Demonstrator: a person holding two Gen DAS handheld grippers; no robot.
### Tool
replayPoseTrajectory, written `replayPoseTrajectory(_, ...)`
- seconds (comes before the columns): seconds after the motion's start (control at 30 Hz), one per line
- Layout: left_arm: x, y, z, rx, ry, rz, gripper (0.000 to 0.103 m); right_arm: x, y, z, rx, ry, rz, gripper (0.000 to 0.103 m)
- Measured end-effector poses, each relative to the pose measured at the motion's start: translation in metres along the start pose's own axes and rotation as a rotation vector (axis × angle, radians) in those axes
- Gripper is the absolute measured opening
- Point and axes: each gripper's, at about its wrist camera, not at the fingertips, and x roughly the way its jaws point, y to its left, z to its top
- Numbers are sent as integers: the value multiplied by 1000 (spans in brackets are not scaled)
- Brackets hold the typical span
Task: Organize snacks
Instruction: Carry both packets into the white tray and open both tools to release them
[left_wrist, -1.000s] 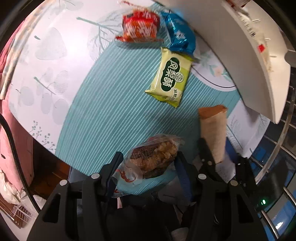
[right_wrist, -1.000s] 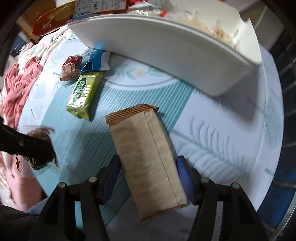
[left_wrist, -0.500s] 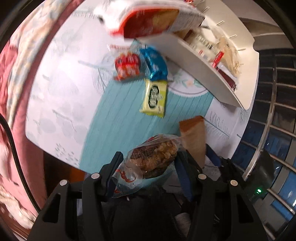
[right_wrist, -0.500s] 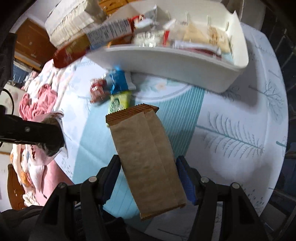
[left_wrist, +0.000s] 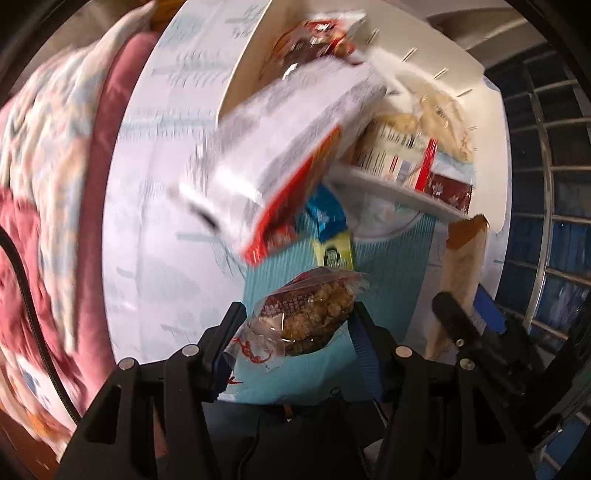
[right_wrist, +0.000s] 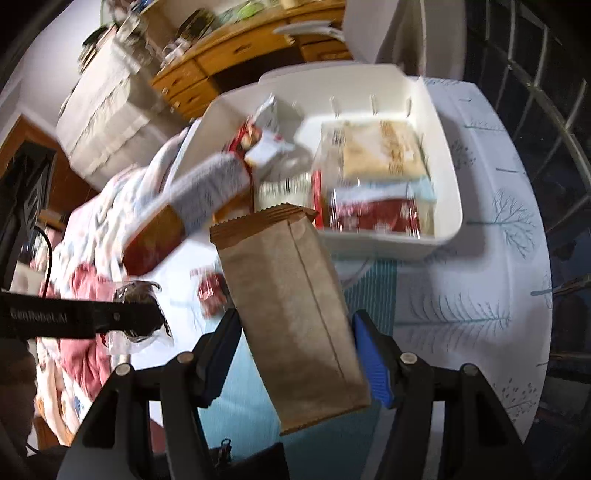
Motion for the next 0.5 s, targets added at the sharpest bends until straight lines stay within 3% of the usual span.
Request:
replayPoseTrajectory(0.3,-22,2,54,77,-86,49,56,-10,9,35,40,-93,-20,62)
replayPoseTrajectory(0.5,-14,0,85,82,-88,49,56,-3,4,54,40,-102,-62,62)
